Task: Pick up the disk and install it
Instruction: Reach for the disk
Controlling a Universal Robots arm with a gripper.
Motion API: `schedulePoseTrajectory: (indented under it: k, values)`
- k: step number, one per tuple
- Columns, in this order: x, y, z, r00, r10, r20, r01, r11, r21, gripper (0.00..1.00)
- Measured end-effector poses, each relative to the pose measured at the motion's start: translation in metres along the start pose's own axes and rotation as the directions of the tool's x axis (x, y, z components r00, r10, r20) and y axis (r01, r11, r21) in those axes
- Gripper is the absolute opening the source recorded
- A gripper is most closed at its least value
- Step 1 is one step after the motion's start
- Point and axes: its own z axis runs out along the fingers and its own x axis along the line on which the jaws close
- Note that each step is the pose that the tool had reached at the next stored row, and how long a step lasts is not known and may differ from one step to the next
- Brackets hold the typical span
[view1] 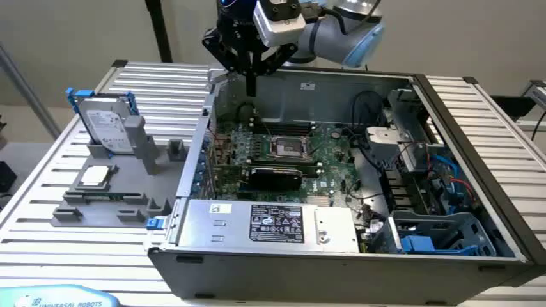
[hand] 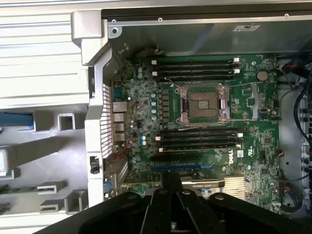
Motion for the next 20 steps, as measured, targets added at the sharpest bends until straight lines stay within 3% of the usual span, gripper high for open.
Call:
schedulePoseTrajectory:
  k: [14,16,20]
  values:
    - [0.001,0.0000,0.0000,1.0000,0.000,0.0001,0.000,1.0000,0.0001,0.11]
    - [0.004,-0.0003,-0.0001,1.0000,0.000,-0.0001,0.000,1.0000,0.0000,0.11]
    - [0.021,0.0002,-0.0004,1.0000,0.000,0.0000,0.000,1.0000,0.0000,0.11]
